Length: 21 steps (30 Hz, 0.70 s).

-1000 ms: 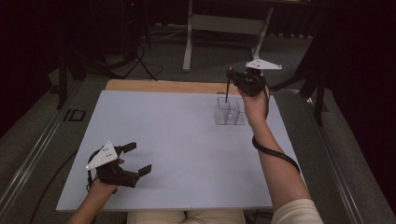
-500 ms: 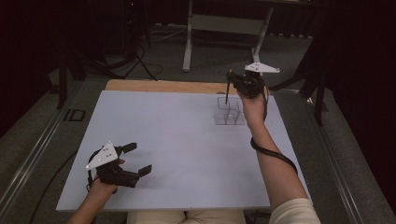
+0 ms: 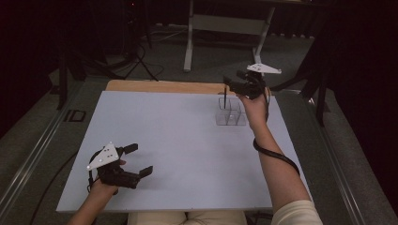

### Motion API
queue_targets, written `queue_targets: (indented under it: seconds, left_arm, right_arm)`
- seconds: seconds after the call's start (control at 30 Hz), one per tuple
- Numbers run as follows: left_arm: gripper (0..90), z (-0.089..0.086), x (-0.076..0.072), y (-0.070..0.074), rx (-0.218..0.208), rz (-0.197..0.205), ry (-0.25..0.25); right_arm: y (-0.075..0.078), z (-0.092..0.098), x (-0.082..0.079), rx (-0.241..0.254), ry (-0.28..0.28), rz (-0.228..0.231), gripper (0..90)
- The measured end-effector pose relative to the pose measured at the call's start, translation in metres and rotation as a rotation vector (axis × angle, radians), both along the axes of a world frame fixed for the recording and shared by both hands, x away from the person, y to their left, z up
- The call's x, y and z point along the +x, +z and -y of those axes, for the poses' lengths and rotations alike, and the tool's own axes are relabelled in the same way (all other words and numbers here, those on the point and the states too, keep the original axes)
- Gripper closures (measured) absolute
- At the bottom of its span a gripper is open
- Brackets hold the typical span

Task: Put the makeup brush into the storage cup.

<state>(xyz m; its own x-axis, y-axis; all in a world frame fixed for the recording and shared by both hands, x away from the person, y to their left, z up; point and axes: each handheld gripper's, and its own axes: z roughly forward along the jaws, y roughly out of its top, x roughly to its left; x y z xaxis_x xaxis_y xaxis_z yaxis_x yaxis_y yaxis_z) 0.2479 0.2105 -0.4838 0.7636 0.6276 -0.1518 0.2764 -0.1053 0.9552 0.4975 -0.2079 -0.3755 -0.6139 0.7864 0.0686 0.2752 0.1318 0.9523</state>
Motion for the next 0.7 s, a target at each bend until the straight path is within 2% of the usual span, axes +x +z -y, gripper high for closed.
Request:
queue_targets:
  seconds: [0.07,0.1,0.13,0.17,0.33,0.47,0.7]
  left_arm:
    - [0.4,0.000,0.000,0.000,0.000,-0.003,-0.001]
    - [0.4,0.000,0.000,0.000,0.000,-0.003,-0.001]
    - [0.4,0.000,0.000,0.000,0.002,-0.003,0.000]
    - [0.4,0.000,0.001,0.000,-0.001,-0.005,-0.001]
    - [0.4,0.000,0.001,0.000,-0.004,-0.006,-0.001]
    - [0.4,0.000,0.001,0.000,-0.001,-0.006,-0.002]
    - [0.4,0.001,0.001,0.001,-0.006,-0.004,-0.004]
  right_arm:
    - [0.001,0.002,-0.001,0.017,-0.003,0.001,16.7]
    - [0.001,0.002,-0.001,0.017,-0.003,0.001,16.7]
    - [0.001,0.002,-0.001,0.021,0.018,-0.007,11.8]
    - [0.002,0.002,-0.003,0.012,0.004,0.000,12.8]
    - [0.005,0.005,-0.006,0.035,0.021,0.011,13.2]
    - [0.009,0.006,-0.009,0.042,0.045,-0.005,13.4]
    - [0.009,0.009,-0.016,0.040,0.056,-0.008,13.5]
